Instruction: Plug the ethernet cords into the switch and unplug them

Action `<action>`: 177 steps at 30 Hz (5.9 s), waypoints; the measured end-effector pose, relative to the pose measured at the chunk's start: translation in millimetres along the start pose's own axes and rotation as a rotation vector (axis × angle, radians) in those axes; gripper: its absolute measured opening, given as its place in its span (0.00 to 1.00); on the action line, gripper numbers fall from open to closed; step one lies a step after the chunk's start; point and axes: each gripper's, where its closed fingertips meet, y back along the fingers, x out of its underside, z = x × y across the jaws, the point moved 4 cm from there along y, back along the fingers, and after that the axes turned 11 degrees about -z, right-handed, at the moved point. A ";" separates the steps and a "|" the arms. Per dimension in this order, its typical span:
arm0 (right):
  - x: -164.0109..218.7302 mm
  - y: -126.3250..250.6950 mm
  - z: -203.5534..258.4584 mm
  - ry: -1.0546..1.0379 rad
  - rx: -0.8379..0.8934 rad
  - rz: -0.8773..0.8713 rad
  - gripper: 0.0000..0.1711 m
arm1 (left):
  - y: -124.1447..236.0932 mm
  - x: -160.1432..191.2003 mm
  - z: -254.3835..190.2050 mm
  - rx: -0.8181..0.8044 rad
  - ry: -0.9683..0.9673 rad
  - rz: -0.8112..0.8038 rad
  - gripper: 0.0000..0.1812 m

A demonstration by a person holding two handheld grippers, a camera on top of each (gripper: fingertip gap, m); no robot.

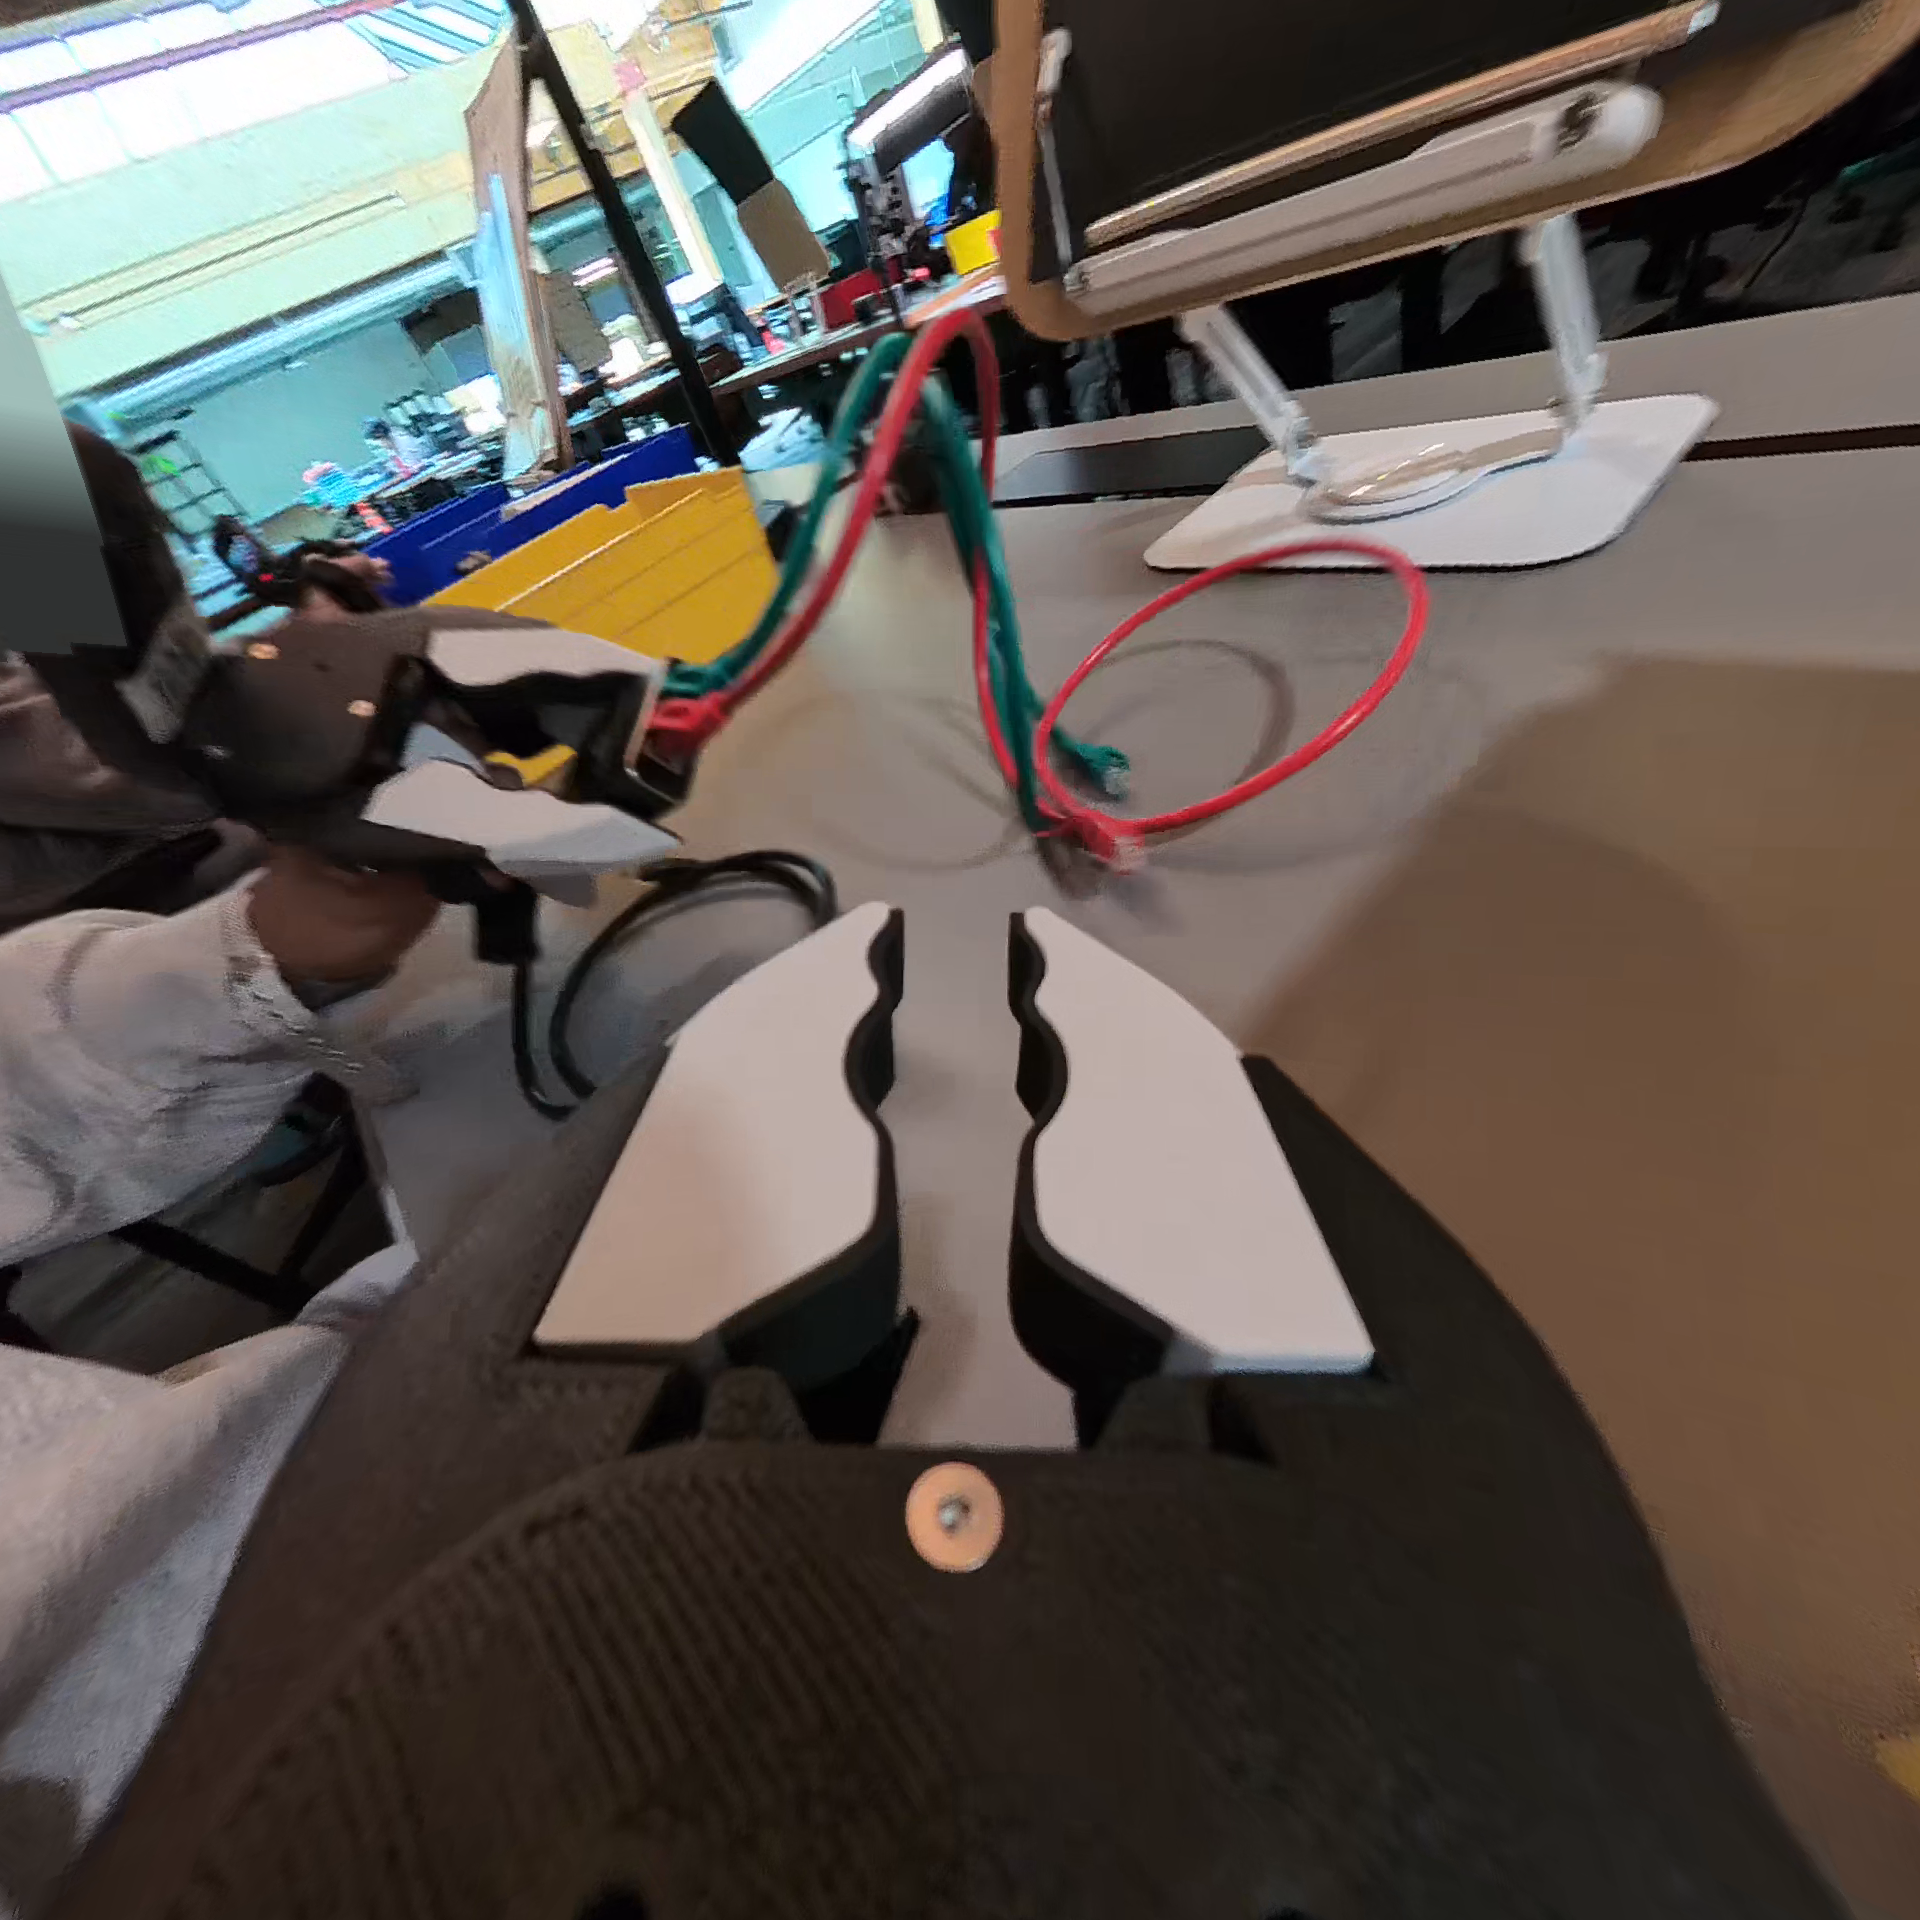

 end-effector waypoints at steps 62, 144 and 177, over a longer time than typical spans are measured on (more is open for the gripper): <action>25.4 -94.1 65.1 -0.083 -0.303 -0.030 0.32 | 6.0 -8.6 -12.6 0.691 0.943 -0.422 0.16; 27.2 -87.4 63.1 -0.434 -0.400 0.020 0.10 | 3.9 -9.8 -32.5 0.767 0.849 -0.315 0.18; 37.8 -90.2 79.5 -0.284 -0.407 0.089 0.06 | 2.0 -6.4 -22.0 0.763 0.991 -0.348 0.17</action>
